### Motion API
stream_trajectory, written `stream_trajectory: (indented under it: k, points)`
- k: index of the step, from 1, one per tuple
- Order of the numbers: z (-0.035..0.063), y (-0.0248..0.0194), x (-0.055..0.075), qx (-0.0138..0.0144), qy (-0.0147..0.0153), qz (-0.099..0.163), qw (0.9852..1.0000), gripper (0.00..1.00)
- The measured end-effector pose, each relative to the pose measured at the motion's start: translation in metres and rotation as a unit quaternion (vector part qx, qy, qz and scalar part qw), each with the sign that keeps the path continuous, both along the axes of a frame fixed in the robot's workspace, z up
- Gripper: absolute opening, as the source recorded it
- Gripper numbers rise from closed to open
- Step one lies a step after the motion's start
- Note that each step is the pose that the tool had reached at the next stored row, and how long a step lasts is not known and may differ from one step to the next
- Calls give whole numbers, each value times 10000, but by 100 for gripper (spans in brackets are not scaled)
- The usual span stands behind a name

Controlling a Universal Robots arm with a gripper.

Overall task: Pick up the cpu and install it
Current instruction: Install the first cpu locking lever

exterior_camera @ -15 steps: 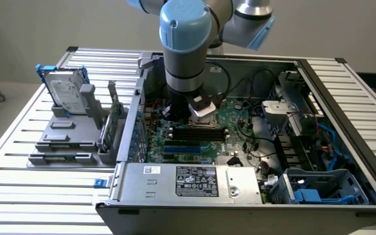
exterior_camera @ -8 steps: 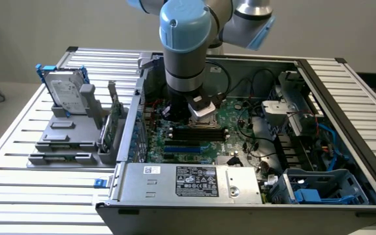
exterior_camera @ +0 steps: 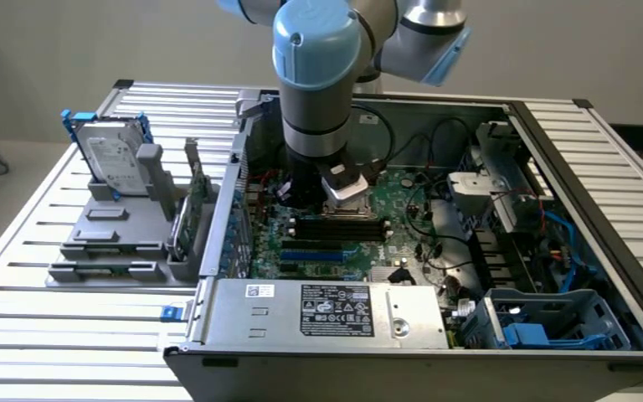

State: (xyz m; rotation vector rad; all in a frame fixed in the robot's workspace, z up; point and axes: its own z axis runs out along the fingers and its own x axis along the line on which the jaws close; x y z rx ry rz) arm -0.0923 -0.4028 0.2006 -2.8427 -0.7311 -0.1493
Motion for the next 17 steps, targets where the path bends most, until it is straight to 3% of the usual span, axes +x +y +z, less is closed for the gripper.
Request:
stream_trajectory:
  k: [17]
  points:
    - [-21,7,-5,-6,0,-18,10000,11]
